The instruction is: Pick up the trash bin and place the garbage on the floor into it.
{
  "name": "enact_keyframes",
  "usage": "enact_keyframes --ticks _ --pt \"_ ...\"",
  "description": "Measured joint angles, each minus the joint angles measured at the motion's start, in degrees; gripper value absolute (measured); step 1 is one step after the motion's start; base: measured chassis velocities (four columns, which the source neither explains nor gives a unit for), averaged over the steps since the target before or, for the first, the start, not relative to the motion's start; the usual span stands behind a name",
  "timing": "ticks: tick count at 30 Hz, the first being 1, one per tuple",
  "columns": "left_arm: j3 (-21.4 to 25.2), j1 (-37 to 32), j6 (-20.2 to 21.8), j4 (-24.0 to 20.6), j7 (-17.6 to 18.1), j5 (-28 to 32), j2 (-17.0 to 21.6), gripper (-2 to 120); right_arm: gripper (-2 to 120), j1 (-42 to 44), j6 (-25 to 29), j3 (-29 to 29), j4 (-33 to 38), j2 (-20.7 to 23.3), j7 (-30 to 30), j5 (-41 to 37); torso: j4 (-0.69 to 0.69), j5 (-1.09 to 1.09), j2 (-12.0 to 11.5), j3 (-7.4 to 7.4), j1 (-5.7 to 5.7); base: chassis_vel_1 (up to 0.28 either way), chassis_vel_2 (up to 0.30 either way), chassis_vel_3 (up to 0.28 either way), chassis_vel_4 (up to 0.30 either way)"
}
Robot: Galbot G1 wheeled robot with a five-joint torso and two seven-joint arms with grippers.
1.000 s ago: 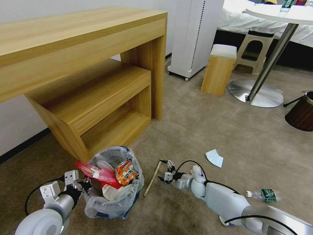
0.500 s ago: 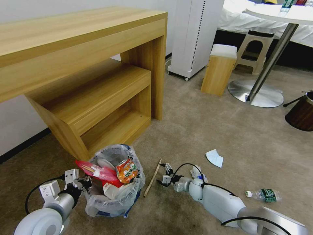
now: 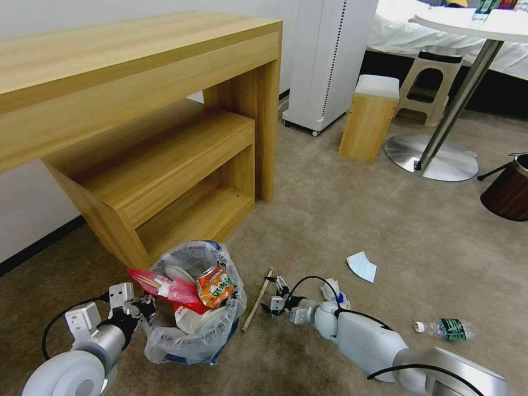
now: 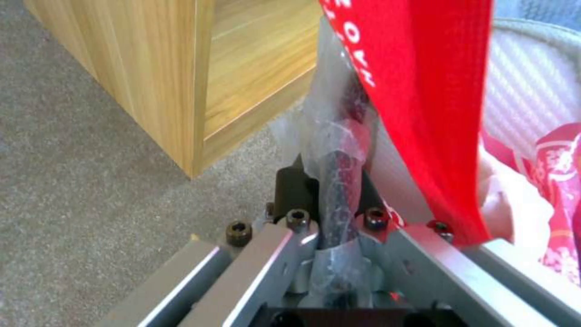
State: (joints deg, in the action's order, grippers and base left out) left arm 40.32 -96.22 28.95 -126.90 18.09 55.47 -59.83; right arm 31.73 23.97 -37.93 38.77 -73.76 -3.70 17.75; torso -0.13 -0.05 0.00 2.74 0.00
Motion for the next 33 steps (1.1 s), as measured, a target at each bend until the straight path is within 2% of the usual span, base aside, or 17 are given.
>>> enact_keyframes --ticks 17,33 --pt "0.05 -0.13 -0.38 -0.17 -0.02 0.02 -0.19 0 99 -0.14 1.33 0.44 -2.92 -1.36 -0.46 0.43 -0.01 0.00 0.00 0.00 0.00 0.000 0.000 0.000 0.000" --pt "-0.17 0.40 -0.55 0.57 -0.13 -0.16 -0.31 0 99 -0.93 0.80 0.38 -1.35 -0.46 -0.23 0.17 0.01 0.01 0.00 0.02 0.00 0.000 0.000 0.000 0.000"
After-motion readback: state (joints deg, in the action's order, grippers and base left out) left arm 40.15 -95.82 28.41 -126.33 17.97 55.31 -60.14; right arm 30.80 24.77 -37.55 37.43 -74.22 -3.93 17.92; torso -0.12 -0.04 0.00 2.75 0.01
